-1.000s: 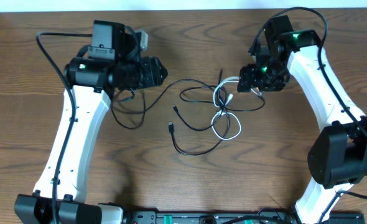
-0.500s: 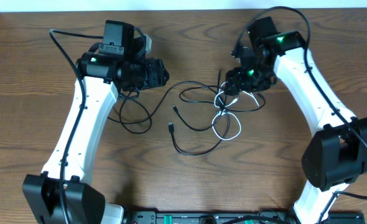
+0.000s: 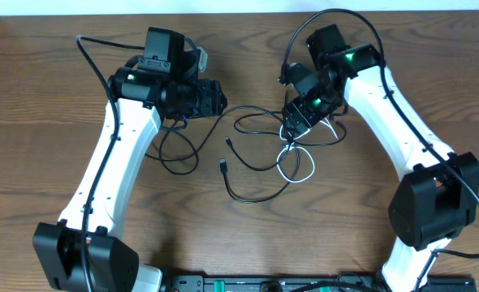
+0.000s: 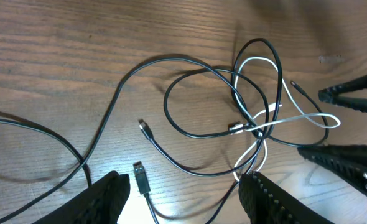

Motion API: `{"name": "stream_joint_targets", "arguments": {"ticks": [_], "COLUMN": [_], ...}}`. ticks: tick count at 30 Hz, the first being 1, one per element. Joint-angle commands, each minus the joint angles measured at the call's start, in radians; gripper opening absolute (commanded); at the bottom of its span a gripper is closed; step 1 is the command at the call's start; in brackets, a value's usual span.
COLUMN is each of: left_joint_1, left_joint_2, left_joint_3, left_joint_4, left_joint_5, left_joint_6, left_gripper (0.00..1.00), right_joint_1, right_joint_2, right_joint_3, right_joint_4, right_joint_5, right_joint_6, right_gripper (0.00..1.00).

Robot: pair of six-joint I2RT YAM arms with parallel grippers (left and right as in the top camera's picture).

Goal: Untangle cables

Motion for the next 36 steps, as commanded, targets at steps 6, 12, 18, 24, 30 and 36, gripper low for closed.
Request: {"name": "stream_joint_targets", "arguments": {"ticks": [6,12,18,24,30,36], "left_joint_1": [0.0,0.0,0.0,0.0,-0.001,-0.001], "left_joint_2": [0.013,0.013,0.013,0.013,0.013,0.013], "left_joint_3": [-0.007,-0.007,-0.007,-0.007,-0.007,-0.007], "left_joint_4": [-0.001,0.013,0.012,0.012,0.012,0.012], "left_joint_5": [0.005,0.005,0.006,0.006,0.006,0.006], "left_joint_6": [0.026,0.025,0.025,0.025,0.025,0.025], "left_gripper": [0.63,0.63,0.63,0.63,0.63,0.63], "right_joint_1": [0.003,0.029,0.068,0.06,0.015,-0.08], "right_joint_2": [0.066,0.066,0.043,-0.012,-0.064,-0.101], "right_joint_3": [-0.01,-0.009,0.047,0.204,0.338,0.362], "right_joint_4": [0.021,0.01,-0.067,-0.123,-0.143,-0.089], "right_joint_5": [0.015,0.003,-0.145,-0.323,-0.385,-0.471], "right_joint_6": [-0.166,-0.176,-0.176,-0.163,-0.071,0.108], "right_gripper": [0.66,0.17,0.01,0.01,0.01,0.01]}}
